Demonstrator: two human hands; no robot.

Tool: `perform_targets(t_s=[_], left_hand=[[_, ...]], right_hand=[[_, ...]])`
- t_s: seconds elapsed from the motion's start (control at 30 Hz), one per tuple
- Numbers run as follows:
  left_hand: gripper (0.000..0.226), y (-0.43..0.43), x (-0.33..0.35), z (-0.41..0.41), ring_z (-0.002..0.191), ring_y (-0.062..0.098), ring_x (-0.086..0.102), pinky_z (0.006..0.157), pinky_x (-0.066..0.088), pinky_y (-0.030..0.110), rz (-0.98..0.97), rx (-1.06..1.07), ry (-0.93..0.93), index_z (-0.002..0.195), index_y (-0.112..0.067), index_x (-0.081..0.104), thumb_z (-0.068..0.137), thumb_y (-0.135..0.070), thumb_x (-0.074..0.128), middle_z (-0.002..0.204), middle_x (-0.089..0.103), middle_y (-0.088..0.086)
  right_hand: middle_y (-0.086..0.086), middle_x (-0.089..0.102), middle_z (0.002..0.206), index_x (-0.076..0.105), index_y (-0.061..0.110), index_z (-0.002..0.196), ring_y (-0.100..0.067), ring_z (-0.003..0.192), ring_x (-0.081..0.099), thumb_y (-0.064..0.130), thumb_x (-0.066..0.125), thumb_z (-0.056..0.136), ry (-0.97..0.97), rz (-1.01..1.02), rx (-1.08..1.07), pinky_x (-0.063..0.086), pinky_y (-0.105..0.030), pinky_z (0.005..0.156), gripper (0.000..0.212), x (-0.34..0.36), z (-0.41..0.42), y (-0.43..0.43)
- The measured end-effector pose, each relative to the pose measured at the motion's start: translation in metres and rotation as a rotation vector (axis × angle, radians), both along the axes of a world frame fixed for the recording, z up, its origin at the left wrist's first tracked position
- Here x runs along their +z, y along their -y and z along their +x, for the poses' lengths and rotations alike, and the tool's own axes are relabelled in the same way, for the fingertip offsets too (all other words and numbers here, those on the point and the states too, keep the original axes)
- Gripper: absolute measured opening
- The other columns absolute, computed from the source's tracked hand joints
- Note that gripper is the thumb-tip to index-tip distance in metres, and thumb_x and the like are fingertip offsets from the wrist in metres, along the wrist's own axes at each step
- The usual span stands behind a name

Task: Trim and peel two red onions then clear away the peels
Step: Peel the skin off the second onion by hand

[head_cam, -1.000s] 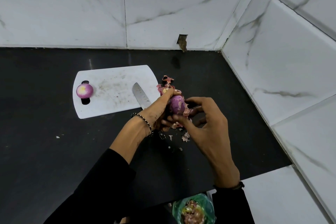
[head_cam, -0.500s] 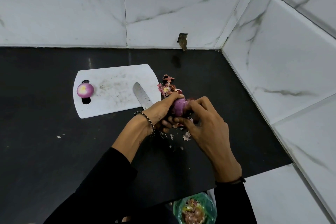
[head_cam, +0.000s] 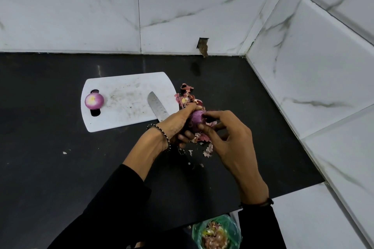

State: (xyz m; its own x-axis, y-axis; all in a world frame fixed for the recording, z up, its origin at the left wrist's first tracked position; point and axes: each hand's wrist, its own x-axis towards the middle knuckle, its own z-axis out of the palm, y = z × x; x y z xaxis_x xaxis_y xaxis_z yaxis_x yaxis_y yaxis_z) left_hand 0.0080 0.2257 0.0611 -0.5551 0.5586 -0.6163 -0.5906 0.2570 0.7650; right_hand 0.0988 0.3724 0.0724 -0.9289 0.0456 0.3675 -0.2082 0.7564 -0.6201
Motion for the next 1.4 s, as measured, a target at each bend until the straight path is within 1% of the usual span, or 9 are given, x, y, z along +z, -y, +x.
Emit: perform_targets(t_s=[0.47, 0.67, 0.83, 0.97, 1.03, 1.13, 1.23, 1.3, 1.4], left_hand=[[0.068, -0.001, -0.011, -0.006, 0.037, 0.009, 0.023, 0.041, 0.028, 0.019, 0.068, 0.068, 0.072, 0.068, -0.013, 0.057, 0.090, -0.072, 0.031, 0.048, 0.034, -0.004], [0.060, -0.002, -0.011, -0.009, 0.035, 0.009, 0.024, 0.039, 0.028, 0.018, 0.136, 0.134, 0.141, 0.066, -0.017, 0.046, 0.090, -0.070, 0.033, 0.045, 0.034, -0.004], [0.059, -0.014, -0.014, -0.002, 0.044, 0.012, 0.040, 0.047, 0.039, 0.021, 0.191, 0.245, 0.101, 0.088, -0.009, 0.061, 0.093, -0.065, 0.041, 0.057, 0.050, 0.002], [0.038, -0.025, -0.013, 0.008, 0.082, 0.023, 0.065, 0.077, 0.054, 0.037, 0.221, 0.260, 0.037, 0.094, -0.015, 0.070, 0.101, -0.044, 0.046, 0.088, 0.068, 0.007], [0.028, -0.032, -0.014, 0.013, 0.084, 0.010, 0.065, 0.069, 0.056, 0.016, 0.252, 0.330, 0.089, 0.094, -0.017, 0.060, 0.106, -0.028, 0.038, 0.090, 0.063, 0.003], [0.025, -0.037, -0.017, 0.025, 0.078, -0.019, 0.056, 0.058, 0.042, -0.002, 0.245, 0.463, 0.071, 0.093, -0.038, 0.040, 0.109, -0.024, 0.029, 0.098, 0.044, -0.021], [0.028, -0.035, -0.020, 0.025, 0.089, 0.003, 0.055, 0.088, 0.050, 0.018, 0.098, 0.444, -0.096, 0.088, -0.031, 0.045, 0.107, -0.040, 0.028, 0.093, 0.052, -0.007], [0.034, -0.031, -0.027, 0.022, 0.116, 0.023, 0.055, 0.113, 0.036, 0.044, 0.114, 0.388, -0.126, 0.087, -0.024, 0.045, 0.096, -0.056, 0.038, 0.099, 0.059, 0.015], [0.057, -0.024, -0.027, 0.024, 0.113, 0.032, 0.052, 0.090, 0.044, 0.048, 0.086, 0.347, -0.245, 0.090, -0.023, 0.044, 0.066, -0.074, 0.052, 0.098, 0.059, 0.017]], right_hand=[[0.011, 0.056, 0.105, 0.062, 0.021, 0.109, -0.008, 0.083, 0.053, 0.012, 0.058, 0.094, 0.061, 0.258, 0.003, 0.052, -0.031, 0.062, 0.017, -0.006, 0.004, 0.002], [0.011, 0.054, 0.077, 0.056, 0.023, 0.087, -0.008, 0.067, 0.051, 0.031, 0.047, 0.104, 0.142, 0.198, -0.164, 0.041, -0.028, 0.056, 0.021, -0.011, 0.006, -0.004], [0.009, 0.065, 0.113, 0.065, 0.016, 0.122, 0.004, 0.103, 0.060, 0.013, 0.057, 0.100, -0.007, -0.099, -0.198, 0.049, -0.013, 0.089, 0.024, -0.003, -0.002, 0.007], [0.015, 0.055, 0.138, 0.051, 0.028, 0.143, 0.010, 0.125, 0.048, 0.051, 0.036, 0.104, 0.131, -0.436, -0.219, 0.041, -0.019, 0.108, 0.048, 0.007, -0.013, 0.039], [0.009, 0.046, 0.152, 0.042, 0.036, 0.149, -0.003, 0.141, 0.039, 0.071, 0.026, 0.098, 0.219, -0.535, -0.248, 0.033, -0.039, 0.119, 0.064, 0.005, -0.021, 0.056], [0.010, 0.034, 0.160, 0.035, 0.034, 0.154, 0.001, 0.147, 0.020, 0.076, 0.012, 0.094, 0.206, -0.488, -0.365, 0.017, -0.043, 0.125, 0.077, 0.006, -0.031, 0.071], [0.010, 0.041, 0.155, 0.043, 0.031, 0.150, -0.005, 0.144, 0.032, 0.072, 0.010, 0.097, 0.180, -0.497, -0.411, 0.022, -0.043, 0.123, 0.075, 0.015, -0.039, 0.073], [0.015, 0.053, 0.143, 0.052, 0.035, 0.141, -0.005, 0.135, 0.043, 0.071, 0.011, 0.099, 0.235, -0.523, -0.414, 0.029, -0.037, 0.118, 0.068, 0.019, -0.042, 0.072], [0.029, 0.054, 0.093, 0.060, 0.041, 0.101, 0.001, 0.098, 0.051, 0.070, 0.014, 0.099, 0.291, -0.568, -0.466, 0.035, -0.030, 0.100, 0.054, 0.023, -0.048, 0.067]])
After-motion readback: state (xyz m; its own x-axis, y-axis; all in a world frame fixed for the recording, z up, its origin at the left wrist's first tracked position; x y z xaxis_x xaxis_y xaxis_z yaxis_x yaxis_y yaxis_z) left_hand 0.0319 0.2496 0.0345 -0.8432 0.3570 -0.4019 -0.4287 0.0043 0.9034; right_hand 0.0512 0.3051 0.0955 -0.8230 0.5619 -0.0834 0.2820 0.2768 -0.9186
